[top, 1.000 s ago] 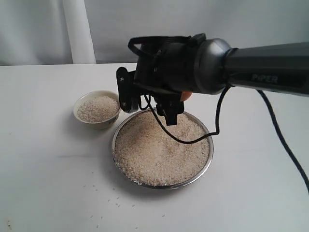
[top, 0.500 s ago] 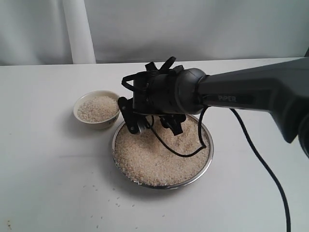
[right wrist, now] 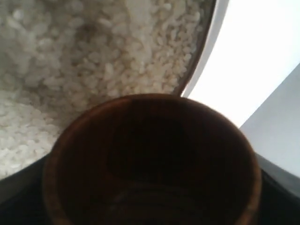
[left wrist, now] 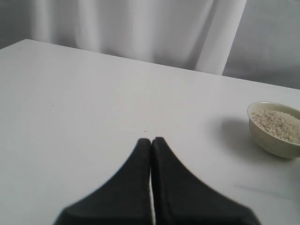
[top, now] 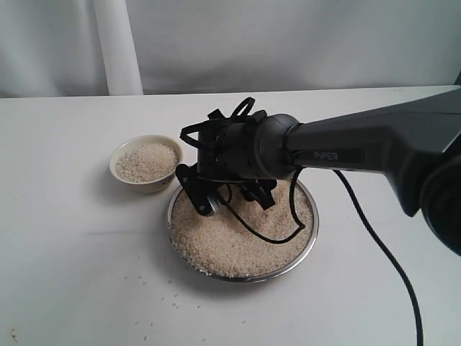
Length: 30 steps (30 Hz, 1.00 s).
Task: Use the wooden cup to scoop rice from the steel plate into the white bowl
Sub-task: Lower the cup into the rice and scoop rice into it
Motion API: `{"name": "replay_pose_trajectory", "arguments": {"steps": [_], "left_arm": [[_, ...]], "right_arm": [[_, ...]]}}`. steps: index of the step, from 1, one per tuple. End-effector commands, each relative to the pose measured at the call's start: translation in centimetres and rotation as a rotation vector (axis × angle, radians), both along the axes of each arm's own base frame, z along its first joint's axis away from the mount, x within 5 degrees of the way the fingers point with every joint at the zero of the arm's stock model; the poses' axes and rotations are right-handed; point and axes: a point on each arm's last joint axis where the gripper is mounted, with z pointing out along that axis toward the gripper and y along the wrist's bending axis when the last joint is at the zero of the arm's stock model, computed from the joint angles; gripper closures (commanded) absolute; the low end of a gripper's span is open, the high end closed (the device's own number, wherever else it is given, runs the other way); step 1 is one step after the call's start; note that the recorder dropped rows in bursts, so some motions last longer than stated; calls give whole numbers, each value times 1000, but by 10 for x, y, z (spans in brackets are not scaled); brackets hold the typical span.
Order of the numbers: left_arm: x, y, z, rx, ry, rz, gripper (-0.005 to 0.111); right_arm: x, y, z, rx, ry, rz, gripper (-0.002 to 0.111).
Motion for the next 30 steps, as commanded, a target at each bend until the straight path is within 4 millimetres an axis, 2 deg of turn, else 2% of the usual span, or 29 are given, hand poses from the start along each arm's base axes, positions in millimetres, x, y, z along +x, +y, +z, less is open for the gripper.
{"name": "replay_pose_trajectory", "arguments": {"steps": [1, 9, 30], "left_arm": [[1, 0, 0, -6, 1, -2, 107], [1, 0, 0, -6, 1, -2, 107], [1, 0, 0, -6, 1, -2, 107]], "right_arm": [[1, -2, -7, -27, 28, 31, 108], [-4, 5, -15, -38, 56, 73, 108], [-38, 35, -21, -19, 157, 142, 108]]}}
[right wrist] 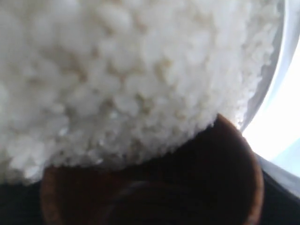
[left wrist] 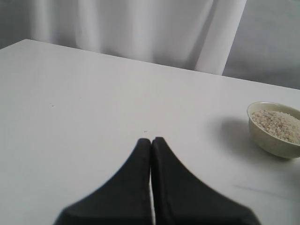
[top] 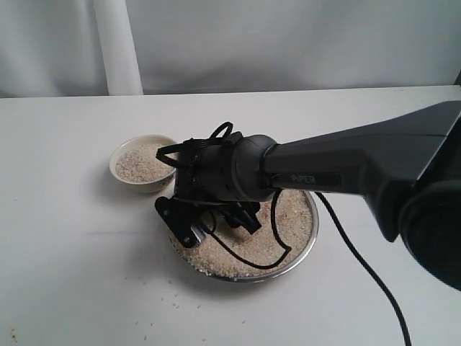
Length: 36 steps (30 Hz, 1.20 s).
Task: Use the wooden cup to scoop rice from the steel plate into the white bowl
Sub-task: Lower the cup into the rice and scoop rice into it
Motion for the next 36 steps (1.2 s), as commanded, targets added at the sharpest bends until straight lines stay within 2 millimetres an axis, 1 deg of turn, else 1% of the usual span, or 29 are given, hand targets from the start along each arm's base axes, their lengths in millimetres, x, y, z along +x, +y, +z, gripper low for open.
{"name": "replay_pose_trajectory", "arguments": {"steps": [1, 8, 12, 17, 25, 29, 36], "left_arm": [[1, 0, 0, -6, 1, -2, 107], [1, 0, 0, -6, 1, -2, 107], [1, 0, 0, -6, 1, -2, 107], [1, 0, 0, -6, 1, -2, 107], [1, 0, 0, -6, 1, -2, 107], [1, 0, 0, -6, 1, -2, 107], [1, 0, 0, -6, 1, -2, 107]], "right_arm": [[-10, 7, -3, 21, 35, 9, 108], [-12, 7, -1, 27, 45, -2, 108], [-12, 7, 7, 41, 41, -12, 108], [-17, 8, 14, 74, 82, -23, 108], [-22, 9, 11, 111, 149, -50, 108], [-25, 10, 14, 153, 182, -80, 108], [-25, 7, 14, 192, 225, -137, 108]]}}
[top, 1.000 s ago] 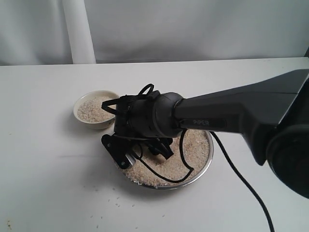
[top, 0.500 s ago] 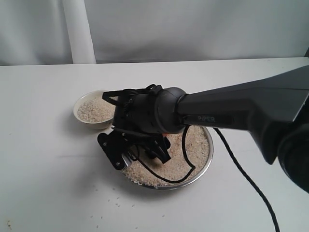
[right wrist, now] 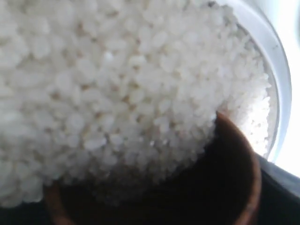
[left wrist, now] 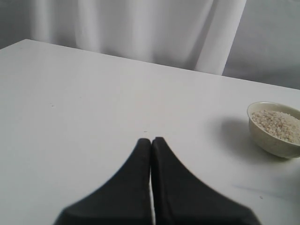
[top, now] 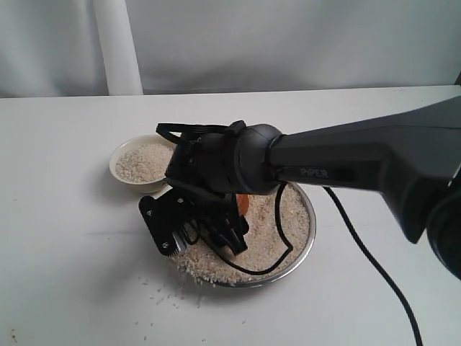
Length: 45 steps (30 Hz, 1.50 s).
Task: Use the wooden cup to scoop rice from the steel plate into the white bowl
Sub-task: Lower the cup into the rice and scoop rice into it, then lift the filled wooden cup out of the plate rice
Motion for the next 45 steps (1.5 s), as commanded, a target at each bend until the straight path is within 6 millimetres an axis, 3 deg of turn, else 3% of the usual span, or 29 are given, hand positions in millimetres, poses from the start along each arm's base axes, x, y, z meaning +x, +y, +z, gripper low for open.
{"name": "replay_pose_trajectory", "arguments": {"steps": [1, 9, 13, 29, 36, 45], "left_arm": [[1, 0, 0, -6, 1, -2, 107], [1, 0, 0, -6, 1, -2, 107], [1, 0, 0, -6, 1, -2, 107], [1, 0, 0, -6, 1, -2, 107], [1, 0, 0, -6, 1, -2, 107], [1, 0, 0, -6, 1, -2, 107]], "right_arm": [[-3, -1, 2, 48, 52, -52, 108], [4, -12, 3, 86, 103, -146, 108], [11, -20, 14, 207, 154, -244, 108], [33, -33, 19, 522, 298, -514, 108], [40, -44, 44, 588, 274, -545, 108], [22, -61, 58, 718, 281, -615, 108]]}}
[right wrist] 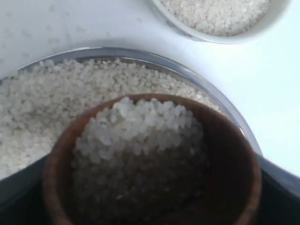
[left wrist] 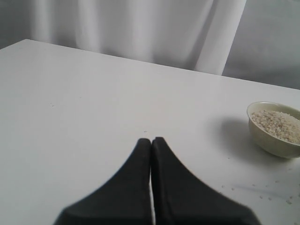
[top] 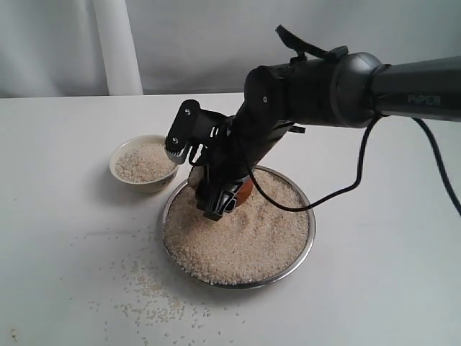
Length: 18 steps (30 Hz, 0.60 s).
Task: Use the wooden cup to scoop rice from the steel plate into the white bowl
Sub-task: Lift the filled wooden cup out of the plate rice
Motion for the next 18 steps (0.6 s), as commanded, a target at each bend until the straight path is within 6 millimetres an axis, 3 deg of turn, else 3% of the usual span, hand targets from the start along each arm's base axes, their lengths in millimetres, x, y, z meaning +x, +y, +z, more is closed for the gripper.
{"name": "replay_pose_trajectory", "arguments": {"steps": [1, 14, 18], "left_arm": [[1, 0, 0, -6, 1, -2, 107], [1, 0, 0, -6, 1, -2, 107], [1, 0, 0, -6, 1, -2, 107]], "right_arm": [[-11, -10, 9, 96, -13, -67, 108], [-9, -10, 13, 181, -104, -115, 108], [-2, -5, 27, 169, -126, -72, 108]]}}
